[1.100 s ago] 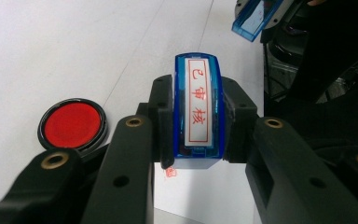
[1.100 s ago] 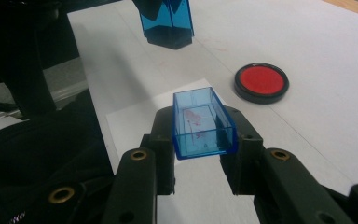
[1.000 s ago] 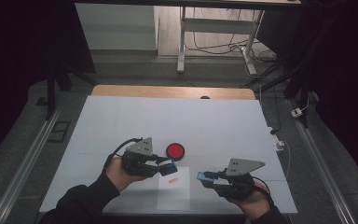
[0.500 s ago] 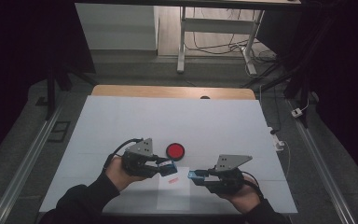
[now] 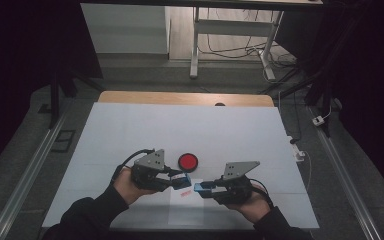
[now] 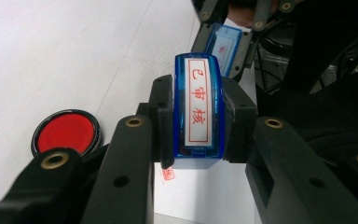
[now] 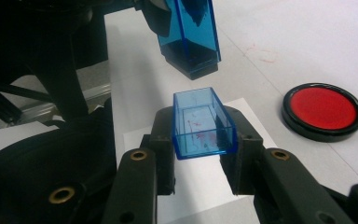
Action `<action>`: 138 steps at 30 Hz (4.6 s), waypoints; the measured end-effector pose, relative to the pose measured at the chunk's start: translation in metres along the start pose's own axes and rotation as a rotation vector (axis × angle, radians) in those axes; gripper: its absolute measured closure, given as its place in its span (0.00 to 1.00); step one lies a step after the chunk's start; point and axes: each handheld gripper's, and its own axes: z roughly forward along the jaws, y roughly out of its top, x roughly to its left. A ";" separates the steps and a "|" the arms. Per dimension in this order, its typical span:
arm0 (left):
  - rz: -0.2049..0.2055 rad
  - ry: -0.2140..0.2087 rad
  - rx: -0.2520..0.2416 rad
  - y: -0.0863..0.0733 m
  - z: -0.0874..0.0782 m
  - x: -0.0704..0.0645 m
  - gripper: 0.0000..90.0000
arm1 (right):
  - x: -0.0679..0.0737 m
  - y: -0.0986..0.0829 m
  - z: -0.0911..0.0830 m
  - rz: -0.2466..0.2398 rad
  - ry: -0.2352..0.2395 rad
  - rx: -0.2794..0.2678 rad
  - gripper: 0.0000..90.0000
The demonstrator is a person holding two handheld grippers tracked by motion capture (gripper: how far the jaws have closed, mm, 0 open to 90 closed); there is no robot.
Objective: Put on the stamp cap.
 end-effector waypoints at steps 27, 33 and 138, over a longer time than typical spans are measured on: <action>0.092 -0.043 -0.048 0.005 0.003 -0.003 0.78 | -0.003 0.006 0.029 -0.053 0.078 -0.013 0.75; 0.111 -0.069 -0.070 0.006 0.002 -0.004 0.78 | -0.002 0.008 0.032 -0.057 0.095 -0.018 0.75; -0.108 0.108 -0.030 -0.012 -0.030 0.015 0.78 | 0.010 -0.004 -0.012 0.085 -0.284 0.069 0.04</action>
